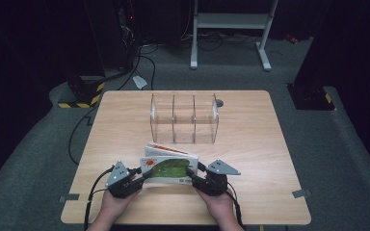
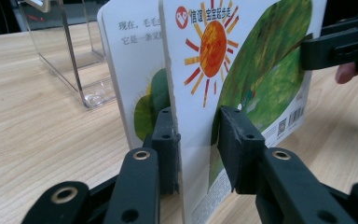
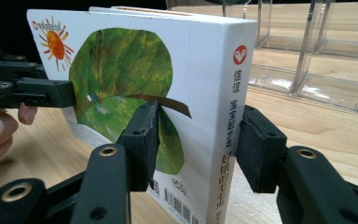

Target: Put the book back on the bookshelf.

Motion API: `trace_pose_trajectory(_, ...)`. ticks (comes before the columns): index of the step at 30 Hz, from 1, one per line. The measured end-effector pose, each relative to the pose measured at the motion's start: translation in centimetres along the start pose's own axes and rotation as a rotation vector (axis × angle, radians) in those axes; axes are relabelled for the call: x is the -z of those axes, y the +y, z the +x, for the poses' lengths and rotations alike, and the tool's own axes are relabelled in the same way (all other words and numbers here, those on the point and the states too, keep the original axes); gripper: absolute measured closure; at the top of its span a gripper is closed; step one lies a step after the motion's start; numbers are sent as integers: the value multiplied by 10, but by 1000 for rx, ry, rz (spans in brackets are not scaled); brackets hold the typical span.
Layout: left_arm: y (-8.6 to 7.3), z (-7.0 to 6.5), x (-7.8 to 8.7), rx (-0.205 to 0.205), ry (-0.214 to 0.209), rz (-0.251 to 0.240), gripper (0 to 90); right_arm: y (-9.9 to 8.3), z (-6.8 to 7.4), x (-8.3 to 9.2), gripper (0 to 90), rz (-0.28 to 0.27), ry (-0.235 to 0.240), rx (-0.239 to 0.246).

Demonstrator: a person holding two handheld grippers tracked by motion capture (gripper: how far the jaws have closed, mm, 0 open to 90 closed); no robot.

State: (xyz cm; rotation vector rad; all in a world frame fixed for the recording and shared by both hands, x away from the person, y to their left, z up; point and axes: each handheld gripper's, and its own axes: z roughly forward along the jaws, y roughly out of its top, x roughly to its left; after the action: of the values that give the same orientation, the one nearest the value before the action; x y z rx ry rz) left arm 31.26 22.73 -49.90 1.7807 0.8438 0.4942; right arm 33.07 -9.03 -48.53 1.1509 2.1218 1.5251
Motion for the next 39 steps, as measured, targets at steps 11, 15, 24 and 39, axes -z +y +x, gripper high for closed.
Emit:
trace_pose_trajectory(11, -3, 0, -8, -27, 30, 23, 647, -1, 4, 4, 544, -20, -21, 55)
trace_pose_trajectory(15, -4, 0, -15, -69, 56, 41, 629, -3, 5, 5, 539, -15, -34, 82)
trace_pose_trajectory(24, -5, 1, -18, -102, 78, 51, 588, -12, 10, 9, 540, 6, -19, 94)
trace_pose_trajectory(39, -10, 13, -5, -56, 115, 53, 433, -8, 11, 5, 343, 22, 3, 128)
